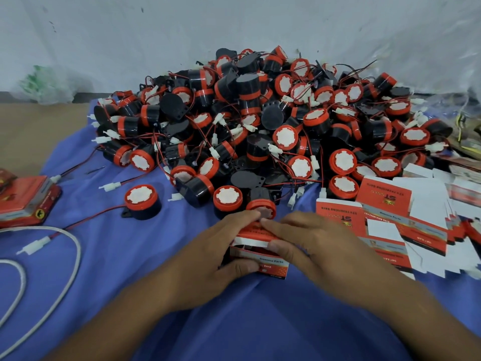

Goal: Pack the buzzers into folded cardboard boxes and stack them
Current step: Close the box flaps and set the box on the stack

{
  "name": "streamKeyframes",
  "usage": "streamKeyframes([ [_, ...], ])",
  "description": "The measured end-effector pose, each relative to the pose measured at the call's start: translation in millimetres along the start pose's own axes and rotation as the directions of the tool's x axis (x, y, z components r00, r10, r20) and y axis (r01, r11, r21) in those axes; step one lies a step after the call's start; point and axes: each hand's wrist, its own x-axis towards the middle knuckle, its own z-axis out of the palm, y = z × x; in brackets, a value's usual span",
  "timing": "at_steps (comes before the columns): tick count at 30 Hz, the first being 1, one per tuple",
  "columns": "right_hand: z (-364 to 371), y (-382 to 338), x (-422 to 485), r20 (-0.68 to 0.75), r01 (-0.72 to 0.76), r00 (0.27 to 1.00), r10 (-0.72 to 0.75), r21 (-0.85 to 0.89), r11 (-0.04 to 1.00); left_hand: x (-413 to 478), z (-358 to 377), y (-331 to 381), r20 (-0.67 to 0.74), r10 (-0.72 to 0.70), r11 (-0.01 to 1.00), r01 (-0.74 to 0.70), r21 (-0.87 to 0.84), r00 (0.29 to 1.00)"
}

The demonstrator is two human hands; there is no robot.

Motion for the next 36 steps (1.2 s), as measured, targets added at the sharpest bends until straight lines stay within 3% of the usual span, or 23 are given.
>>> streamKeyframes([
  [3, 9.3, -0.9, -5.6, 0.059, 0.028, 0.998, -0.032, 0.061, 0.998, 0.2, -0.1, -0.3, 0.016, 0.026, 0.999, -0.026, -0.037, 1.000],
  [8, 15.4, 2.8, -7.4, 0.038, 0.069, 0.996, -0.074, 0.125, 0.990, 0.8, -4.1, 0.9, 0.013, 0.066, 0.993, -0.064, -0.098, 0.998],
  [14, 22.6, 10.3, -8.9, -0.012, 0.123, 0.992, -0.122, 0.101, 0.987, -1.4, -5.0, 2.2, -0.084, 0.039, 0.980, -0.054, -0.191, 0.996],
  [20, 28.9, 13.6, -8.6, -0.128, 0.167, 0.979, -0.159, 0.060, 0.984, -1.7, -5.8, 1.8, -0.126, 0.155, 0.985, -0.163, -0.052, 0.980],
  [25, 33.9, 15.1, -9.0, -0.351, 0.258, 0.912, -0.213, 0.086, 0.962, -2.9, -5.1, -0.4, -0.179, 0.149, 0.987, -0.156, -0.028, 0.973],
  [30, 37.7, 11.2, -8.2, -0.321, 0.215, 0.935, -0.149, 0.181, 0.960, -2.6, 2.2, -3.9, -0.195, 0.243, 0.967, -0.222, 0.124, 0.950],
  [36, 42.7, 8.1, -9.3, -0.329, 0.177, 0.934, -0.137, 0.097, 0.979, -0.1, 2.4, -9.2, -0.229, 0.285, 0.956, -0.259, 0.138, 0.931],
])
